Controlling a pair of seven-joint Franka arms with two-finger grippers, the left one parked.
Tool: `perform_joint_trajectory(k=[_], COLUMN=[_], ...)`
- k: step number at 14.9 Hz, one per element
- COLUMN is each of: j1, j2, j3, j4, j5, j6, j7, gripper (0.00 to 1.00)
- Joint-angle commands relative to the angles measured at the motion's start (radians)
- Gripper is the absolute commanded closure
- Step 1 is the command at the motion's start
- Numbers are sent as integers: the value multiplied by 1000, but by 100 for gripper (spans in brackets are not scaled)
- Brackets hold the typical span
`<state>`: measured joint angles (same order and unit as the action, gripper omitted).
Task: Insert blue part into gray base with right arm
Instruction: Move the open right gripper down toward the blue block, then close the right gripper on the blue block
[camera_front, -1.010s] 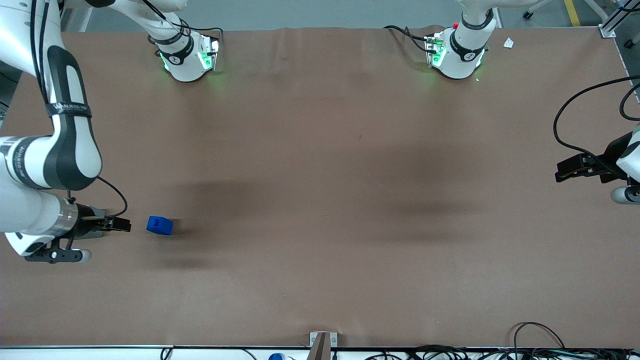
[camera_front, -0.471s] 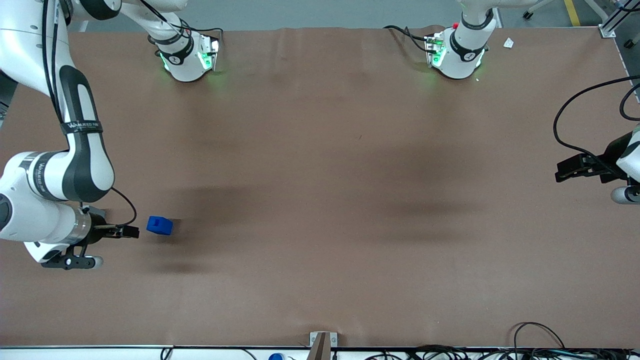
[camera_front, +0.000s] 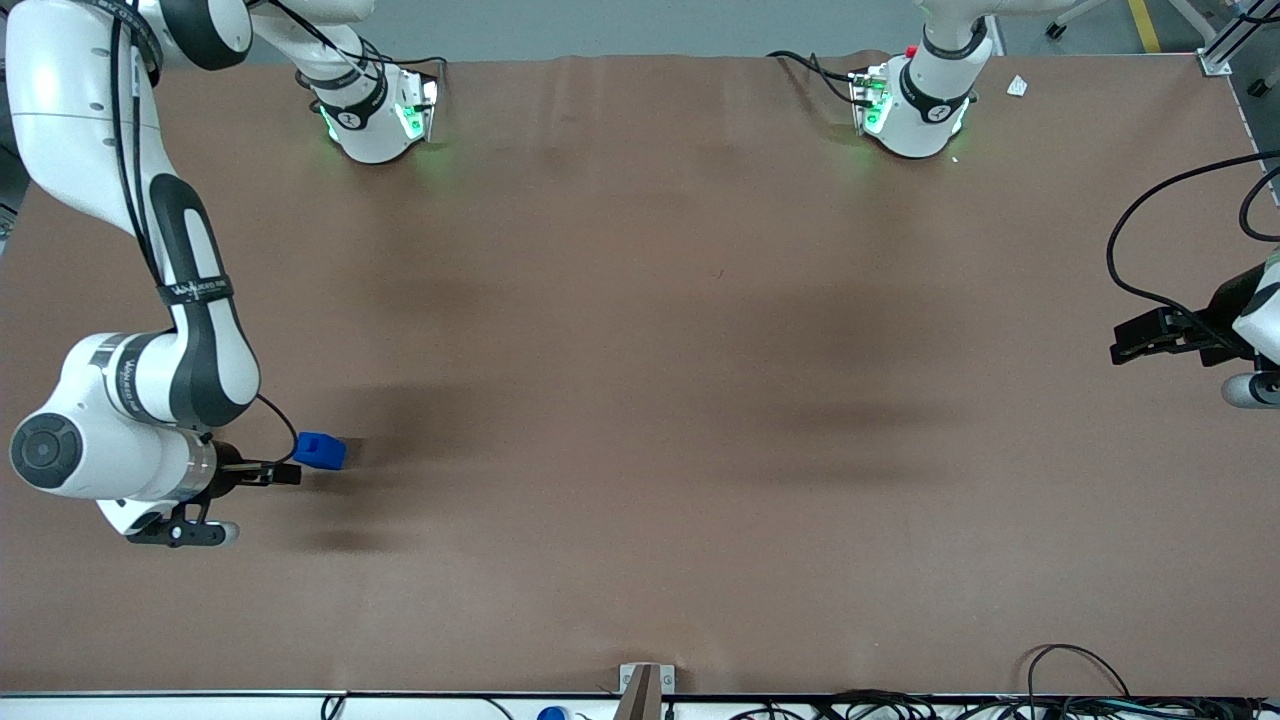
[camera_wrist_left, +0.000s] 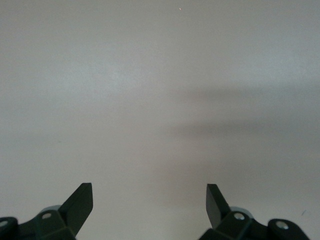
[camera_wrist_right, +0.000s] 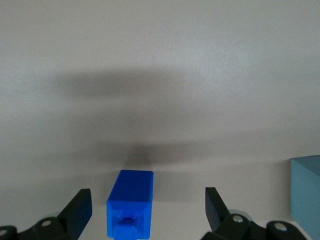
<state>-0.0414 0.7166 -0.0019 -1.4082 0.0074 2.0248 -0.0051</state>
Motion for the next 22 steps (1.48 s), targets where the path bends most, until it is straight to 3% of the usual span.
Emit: perform_joint_trajectory(k=[1,3,6,8,13,20,22], j1=[1,14,26,17,6,29,34], j2=[-8,-6,-11,-41,-123,-244,-247], j3=[8,13,11,11,10,8,8], j4=[-24,-40,-116,-208,-280,-558,-571], j5=[5,6,78,78,78,66,59], j6=[-17,-17,35,130,176,481,496], j7=[42,75,100,90,80,76,69], gripper=[0,0,0,0,0,0,0])
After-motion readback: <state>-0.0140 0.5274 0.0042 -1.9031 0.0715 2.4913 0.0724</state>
